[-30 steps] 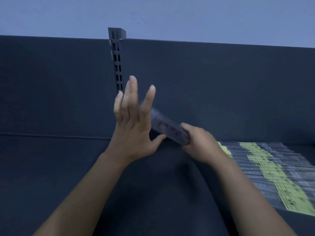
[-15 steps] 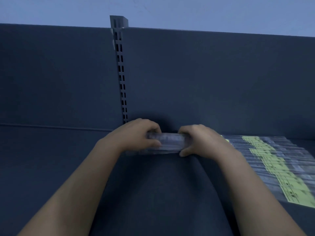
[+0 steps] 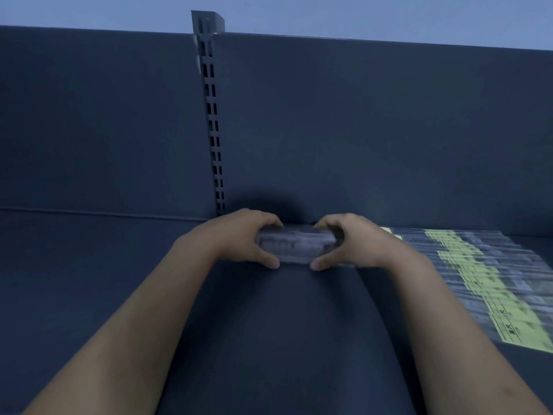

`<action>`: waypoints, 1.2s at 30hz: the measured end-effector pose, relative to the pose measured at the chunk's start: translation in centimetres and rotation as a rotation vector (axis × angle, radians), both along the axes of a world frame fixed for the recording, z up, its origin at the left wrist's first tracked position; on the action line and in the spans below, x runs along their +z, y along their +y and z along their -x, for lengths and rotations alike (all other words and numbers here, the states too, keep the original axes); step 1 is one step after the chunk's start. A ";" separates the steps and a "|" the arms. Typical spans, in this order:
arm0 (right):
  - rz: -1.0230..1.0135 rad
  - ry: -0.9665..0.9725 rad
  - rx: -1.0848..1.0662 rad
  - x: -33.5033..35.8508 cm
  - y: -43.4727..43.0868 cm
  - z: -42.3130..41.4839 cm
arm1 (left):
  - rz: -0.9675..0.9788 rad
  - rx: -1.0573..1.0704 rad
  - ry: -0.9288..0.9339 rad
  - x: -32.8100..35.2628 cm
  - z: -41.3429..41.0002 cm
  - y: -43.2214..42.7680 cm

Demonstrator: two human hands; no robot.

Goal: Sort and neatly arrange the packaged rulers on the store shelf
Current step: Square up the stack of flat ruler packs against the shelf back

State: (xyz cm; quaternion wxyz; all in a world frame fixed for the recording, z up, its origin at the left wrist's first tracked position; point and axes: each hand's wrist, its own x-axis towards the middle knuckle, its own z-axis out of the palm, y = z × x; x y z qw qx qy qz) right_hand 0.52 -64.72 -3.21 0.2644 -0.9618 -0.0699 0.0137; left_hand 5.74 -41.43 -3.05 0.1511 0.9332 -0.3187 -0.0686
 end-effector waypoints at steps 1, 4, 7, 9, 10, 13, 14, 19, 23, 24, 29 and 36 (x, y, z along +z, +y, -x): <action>-0.023 0.001 -0.006 0.0 0.0 0.1 | -0.015 -0.004 0.005 0.0 0.1 0.0; -0.027 -0.006 -0.002 -0.2 0.1 0.2 | -0.118 0.012 -0.033 0.0 0.2 0.0; 0.058 -0.061 0.022 -0.5 0.6 0.2 | -0.146 0.032 -0.093 0.0 0.2 -0.1; 0.087 -0.125 0.016 -0.7 0.9 0.1 | -0.141 0.025 -0.158 0.0 0.2 -0.2; 0.089 -0.150 0.011 -0.7 1.0 0.0 | -0.134 0.021 -0.174 0.0 0.2 -0.2; -0.007 -0.130 -0.013 -0.9 0.8 -0.1 | -0.119 0.021 -0.137 -0.4 -0.2 -0.2; -0.064 -0.105 -0.033 -1.1 0.6 0.0 | -0.115 0.045 -0.105 -0.6 -0.4 0.0; -0.437 -0.004 -0.129 -1.6 0.2 0.2 | 0.292 0.234 0.151 -1.1 -1.1 2.5; -0.625 0.044 -0.185 -1.9 0.1 0.1 | 0.675 0.286 0.307 -1.8 -1.1 3.1; -0.659 0.045 -0.194 -2.0 0.2 0.1 | 0.719 0.273 0.351 -2.0 -1.0 2.8; -0.683 -0.042 -0.200 -1.8 0.9 0.0 | 0.751 0.241 0.366 -2.6 -1.0 1.9; -0.649 -0.042 -0.203 -2.2 0.3 -0.2 | 0.727 0.218 0.353 -2.4 -1.1 1.8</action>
